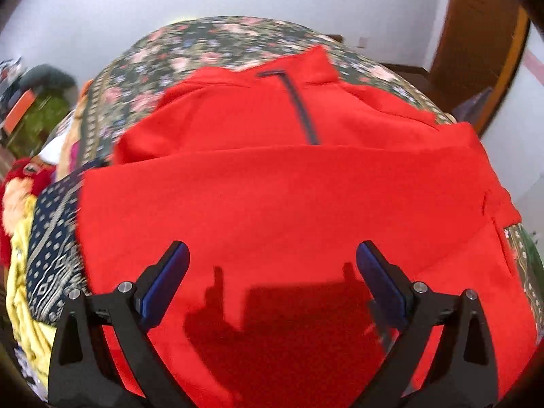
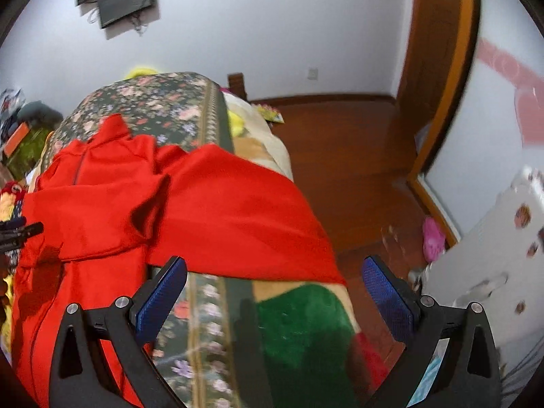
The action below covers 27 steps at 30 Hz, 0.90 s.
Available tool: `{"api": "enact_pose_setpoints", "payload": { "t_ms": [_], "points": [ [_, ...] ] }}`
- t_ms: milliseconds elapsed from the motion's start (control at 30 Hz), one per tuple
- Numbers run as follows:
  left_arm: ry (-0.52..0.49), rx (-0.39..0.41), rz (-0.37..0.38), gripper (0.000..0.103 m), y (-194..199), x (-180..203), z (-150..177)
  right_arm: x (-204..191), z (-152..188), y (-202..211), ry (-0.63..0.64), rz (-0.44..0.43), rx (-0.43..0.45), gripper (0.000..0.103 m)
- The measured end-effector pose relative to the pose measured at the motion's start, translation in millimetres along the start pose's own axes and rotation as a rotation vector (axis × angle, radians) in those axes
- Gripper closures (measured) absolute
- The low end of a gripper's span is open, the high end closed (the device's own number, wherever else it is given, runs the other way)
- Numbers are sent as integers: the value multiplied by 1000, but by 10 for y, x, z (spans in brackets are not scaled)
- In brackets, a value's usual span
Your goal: Fold large clothes
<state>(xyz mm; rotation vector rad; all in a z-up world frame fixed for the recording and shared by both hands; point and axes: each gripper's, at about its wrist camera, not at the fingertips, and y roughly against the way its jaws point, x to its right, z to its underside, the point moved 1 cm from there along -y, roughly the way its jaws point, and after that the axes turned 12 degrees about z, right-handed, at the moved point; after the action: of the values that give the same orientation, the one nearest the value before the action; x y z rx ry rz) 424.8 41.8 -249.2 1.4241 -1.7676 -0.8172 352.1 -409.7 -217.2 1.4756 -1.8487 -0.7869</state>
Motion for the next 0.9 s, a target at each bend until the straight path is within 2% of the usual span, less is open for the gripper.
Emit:
{"api": "enact_pose_setpoints", "payload": {
  "t_ms": [200,400,600,700,733,800,867,900],
  "points": [
    [-95,-63,12,4,-403,370,-24,338,152,-560,-211,-172,-185,1],
    [-140,-84,6,2,-687,525,-21,520,262,-1142,-461,-361,-334,1],
    [-144,-60,5,0,-722,546,-41,541,215,-1521,-585,-451,-354,1],
    [-140,-56,8,0,-719,543,-36,529,182,-1680,-634,-457,-364,6],
    [-140,-56,6,0,-717,548,-33,542,168,-1696,-642,-444,-360,12],
    [-132,-60,1,0,-706,551,-22,549,107,-1702,-629,-373,-339,32],
    [-115,-71,7,0,-677,538,6,523,41,-1669,-579,-285,-313,73],
    [-111,-76,14,0,-648,529,35,484,3,-1633,-542,-258,-297,78]
  ]
}}
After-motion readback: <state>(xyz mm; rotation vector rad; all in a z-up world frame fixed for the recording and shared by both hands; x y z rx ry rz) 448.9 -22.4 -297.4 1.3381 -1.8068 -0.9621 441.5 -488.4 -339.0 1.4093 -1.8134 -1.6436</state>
